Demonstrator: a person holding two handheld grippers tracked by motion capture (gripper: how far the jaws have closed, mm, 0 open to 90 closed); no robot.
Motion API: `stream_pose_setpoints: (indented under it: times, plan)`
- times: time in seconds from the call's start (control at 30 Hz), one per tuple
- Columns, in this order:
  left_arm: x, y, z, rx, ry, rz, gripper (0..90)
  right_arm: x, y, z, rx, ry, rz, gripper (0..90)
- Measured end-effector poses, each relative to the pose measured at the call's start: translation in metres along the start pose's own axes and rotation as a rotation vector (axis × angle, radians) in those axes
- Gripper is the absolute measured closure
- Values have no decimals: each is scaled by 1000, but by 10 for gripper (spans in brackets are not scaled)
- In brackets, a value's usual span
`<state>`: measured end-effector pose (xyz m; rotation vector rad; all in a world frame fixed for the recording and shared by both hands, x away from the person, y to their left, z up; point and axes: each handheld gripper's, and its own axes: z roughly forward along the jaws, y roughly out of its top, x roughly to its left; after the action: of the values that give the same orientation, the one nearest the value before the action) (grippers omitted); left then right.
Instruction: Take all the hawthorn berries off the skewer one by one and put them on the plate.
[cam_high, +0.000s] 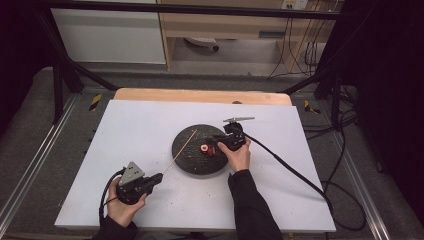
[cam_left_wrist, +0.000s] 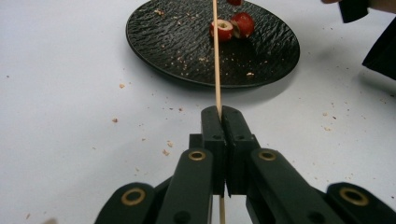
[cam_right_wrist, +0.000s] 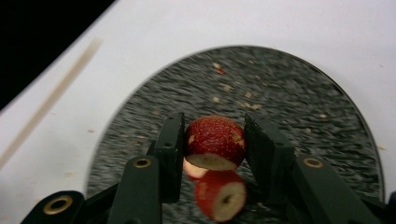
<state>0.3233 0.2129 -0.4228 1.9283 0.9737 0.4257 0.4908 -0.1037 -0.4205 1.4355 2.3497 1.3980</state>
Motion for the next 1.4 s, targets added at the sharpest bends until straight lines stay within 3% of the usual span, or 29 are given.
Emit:
stream_pose_setpoints:
  times: [0.23,0.6,0.9,1.0,1.2,1.4]
  plan:
    - [0,0,0,1,-2,0,883,-8,-6,14,44,-66,-12,597]
    - [-1,0,0,-2,-3,1,883,-6,-9,13,47,-88,-36,546]
    - [-3,2,1,3,-15,0,883,3,-5,-19,-28,-67,-76,409]
    - [-4,5,1,1,-19,-2,883,6,-9,-36,-53,-50,-88,302]
    - [-6,13,6,8,-27,2,883,10,-32,-65,-71,-53,-149,109]
    - [-10,28,19,33,-28,17,883,6,-62,-85,-66,-61,-186,39]
